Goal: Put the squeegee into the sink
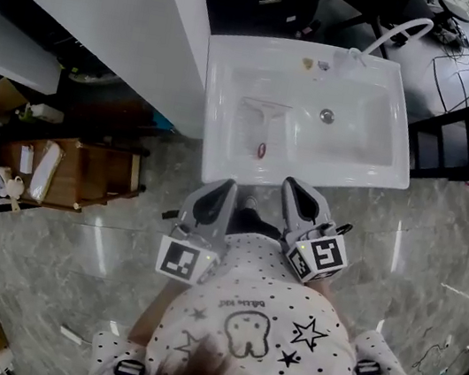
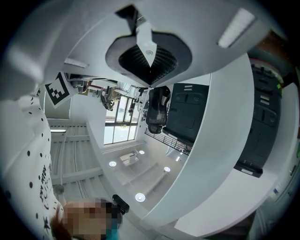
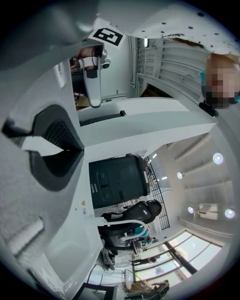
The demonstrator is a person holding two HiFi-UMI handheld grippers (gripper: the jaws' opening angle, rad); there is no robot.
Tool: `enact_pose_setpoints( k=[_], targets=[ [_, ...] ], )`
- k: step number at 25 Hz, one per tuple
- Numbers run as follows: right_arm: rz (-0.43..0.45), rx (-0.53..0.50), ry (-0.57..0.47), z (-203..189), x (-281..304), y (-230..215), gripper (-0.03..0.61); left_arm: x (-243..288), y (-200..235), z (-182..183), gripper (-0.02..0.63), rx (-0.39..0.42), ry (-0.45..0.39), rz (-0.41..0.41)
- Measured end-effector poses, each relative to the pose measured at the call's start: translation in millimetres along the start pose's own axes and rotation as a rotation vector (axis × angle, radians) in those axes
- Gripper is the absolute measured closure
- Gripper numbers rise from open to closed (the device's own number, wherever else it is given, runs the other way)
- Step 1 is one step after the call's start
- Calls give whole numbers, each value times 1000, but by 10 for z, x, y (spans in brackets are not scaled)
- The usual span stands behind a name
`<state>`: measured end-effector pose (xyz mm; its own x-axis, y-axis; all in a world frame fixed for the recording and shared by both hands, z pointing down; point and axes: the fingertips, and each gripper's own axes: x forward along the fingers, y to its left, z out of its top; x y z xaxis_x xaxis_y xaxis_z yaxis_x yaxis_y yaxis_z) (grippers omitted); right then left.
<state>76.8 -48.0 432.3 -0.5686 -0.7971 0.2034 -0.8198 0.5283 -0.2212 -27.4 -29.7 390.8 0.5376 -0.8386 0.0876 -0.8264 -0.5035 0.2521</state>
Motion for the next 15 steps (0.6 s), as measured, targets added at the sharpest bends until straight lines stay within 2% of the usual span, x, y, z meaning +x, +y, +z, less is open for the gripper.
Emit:
enact_pose_setpoints(
  k=[15],
  targets=[
    [-67, 6, -41, 81, 114, -122, 581, 174, 113, 40, 618, 25, -10, -63]
  ],
)
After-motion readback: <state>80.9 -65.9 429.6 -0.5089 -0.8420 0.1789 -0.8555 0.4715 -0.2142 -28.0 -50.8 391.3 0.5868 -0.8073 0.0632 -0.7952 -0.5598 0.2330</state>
